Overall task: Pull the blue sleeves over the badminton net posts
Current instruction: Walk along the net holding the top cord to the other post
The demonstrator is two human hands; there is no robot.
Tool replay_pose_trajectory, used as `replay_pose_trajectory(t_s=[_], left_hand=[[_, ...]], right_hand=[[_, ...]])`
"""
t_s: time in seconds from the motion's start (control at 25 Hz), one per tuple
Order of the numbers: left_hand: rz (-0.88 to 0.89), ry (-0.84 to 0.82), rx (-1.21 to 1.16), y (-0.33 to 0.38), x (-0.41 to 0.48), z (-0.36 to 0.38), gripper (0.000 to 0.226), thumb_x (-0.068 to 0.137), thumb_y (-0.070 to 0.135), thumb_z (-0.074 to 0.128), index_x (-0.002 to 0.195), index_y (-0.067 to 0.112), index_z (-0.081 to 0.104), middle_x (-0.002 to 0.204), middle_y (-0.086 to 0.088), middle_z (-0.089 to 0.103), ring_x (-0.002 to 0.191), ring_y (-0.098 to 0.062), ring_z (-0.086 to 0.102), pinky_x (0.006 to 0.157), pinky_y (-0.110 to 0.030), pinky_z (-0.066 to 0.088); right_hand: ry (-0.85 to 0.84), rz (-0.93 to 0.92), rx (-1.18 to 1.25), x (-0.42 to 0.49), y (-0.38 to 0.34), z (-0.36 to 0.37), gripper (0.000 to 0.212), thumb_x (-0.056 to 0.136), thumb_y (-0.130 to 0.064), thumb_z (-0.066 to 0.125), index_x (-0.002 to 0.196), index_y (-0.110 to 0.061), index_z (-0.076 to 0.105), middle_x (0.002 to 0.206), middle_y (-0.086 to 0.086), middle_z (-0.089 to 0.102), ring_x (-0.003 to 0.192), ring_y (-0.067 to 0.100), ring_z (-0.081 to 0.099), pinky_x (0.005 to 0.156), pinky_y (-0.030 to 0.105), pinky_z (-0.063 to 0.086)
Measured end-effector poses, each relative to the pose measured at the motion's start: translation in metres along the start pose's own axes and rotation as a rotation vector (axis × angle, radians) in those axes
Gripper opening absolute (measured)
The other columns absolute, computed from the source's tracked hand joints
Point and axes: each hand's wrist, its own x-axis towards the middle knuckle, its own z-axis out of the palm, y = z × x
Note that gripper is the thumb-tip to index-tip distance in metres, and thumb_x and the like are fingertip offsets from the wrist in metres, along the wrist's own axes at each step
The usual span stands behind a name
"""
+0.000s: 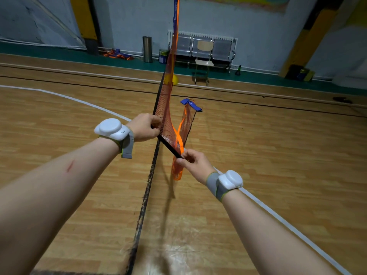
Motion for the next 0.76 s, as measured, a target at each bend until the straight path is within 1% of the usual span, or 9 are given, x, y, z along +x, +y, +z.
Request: replay_pose_trajectory(t_s=[0.08,0.2,0.36,0.44,0.52,0.56,0.64,0.68,0.76], left_hand=[[-0.007,-0.017,-0.001,-0.007,-0.001,-0.002,0.01,0.083,0.008,0.051,0.081,0.002,0.059,0.093,-0.017,0.065,0.081,-0.028,0.057,0.08,-0.042,0.05],[0.015,-0.035,0.063,-0.019,-0.006,-0.005,0.017,0.082,0.008,0.052,0.095,0.002,0.061,0.098,-0.015,0.063,0.092,-0.03,0.058,0.084,-0.042,0.051],[0.053,-0.052,0.1,-0.043,-0.023,-0.015,0.014,0.082,0.008,0.053,0.094,0.004,0.06,0.099,-0.009,0.06,0.094,-0.028,0.057,0.083,-0.036,0.049],[0.098,-0.079,0.08,-0.048,-0.032,-0.016,0.016,0.081,0.007,0.052,0.094,0.009,0.062,0.101,-0.004,0.061,0.092,-0.021,0.057,0.084,-0.032,0.048],[0.158,-0.126,0.078,-0.059,-0.048,-0.017,0.023,0.079,0.004,0.051,0.097,0.013,0.064,0.108,0.0,0.062,0.087,-0.014,0.054,0.083,-0.027,0.047],[0.183,-0.139,0.074,-0.063,-0.054,-0.015,0.027,0.079,0.003,0.051,0.099,0.014,0.063,0.112,0.001,0.061,0.088,-0.014,0.055,0.085,-0.029,0.048],[0.226,-0.148,0.054,-0.069,-0.064,-0.014,0.034,0.078,0.001,0.051,0.107,0.016,0.061,0.118,0.0,0.06,0.1,-0.017,0.057,0.09,-0.034,0.048],[0.253,-0.154,0.05,-0.071,-0.069,-0.014,0.037,0.077,0.0,0.052,0.11,0.015,0.06,0.12,0.0,0.059,0.106,-0.017,0.055,0.093,-0.032,0.047],[0.295,-0.17,0.048,-0.075,-0.077,-0.015,0.034,0.077,0.0,0.054,0.108,0.013,0.061,0.115,-0.001,0.061,0.109,-0.016,0.054,0.092,-0.025,0.042]], right_hand=[[0.005,-0.008,0.034,-0.004,-0.009,0.005,0.014,0.086,-0.019,0.063,0.074,-0.02,0.055,0.073,0.006,0.054,0.067,0.018,0.05,0.065,0.031,0.042],[0.025,-0.037,0.057,-0.008,-0.026,0.019,0.006,0.086,-0.019,0.062,0.081,-0.018,0.063,0.073,0.003,0.058,0.068,0.016,0.052,0.068,0.034,0.046],[0.042,-0.082,0.014,-0.009,-0.056,0.051,0.013,0.086,-0.015,0.062,0.091,-0.005,0.07,0.073,-0.013,0.052,0.071,0.005,0.05,0.07,0.017,0.039],[0.051,-0.104,-0.067,-0.008,-0.065,0.064,0.018,0.087,-0.016,0.061,0.097,-0.005,0.07,0.072,-0.013,0.046,0.073,0.007,0.048,0.068,0.011,0.036],[0.06,-0.089,-0.094,-0.009,-0.075,0.083,0.02,0.087,-0.016,0.061,0.101,-0.005,0.07,0.072,-0.011,0.044,0.077,0.01,0.047,0.068,0.013,0.035],[0.062,-0.076,-0.095,-0.011,-0.077,0.088,0.021,0.088,-0.016,0.06,0.102,-0.005,0.07,0.073,-0.01,0.045,0.081,0.012,0.048,0.072,0.016,0.036],[0.058,-0.056,-0.117,-0.013,-0.08,0.094,0.021,0.088,-0.017,0.059,0.103,-0.006,0.07,0.079,-0.006,0.05,0.096,0.019,0.048,0.085,0.023,0.036],[0.055,-0.05,-0.127,-0.013,-0.081,0.097,0.022,0.088,-0.018,0.059,0.104,-0.007,0.069,0.082,-0.004,0.053,0.101,0.021,0.047,0.089,0.026,0.036],[0.035,-0.05,-0.132,-0.014,-0.087,0.106,0.022,0.089,-0.017,0.058,0.105,-0.009,0.069,0.087,-0.002,0.055,0.104,0.022,0.046,0.093,0.028,0.036]])
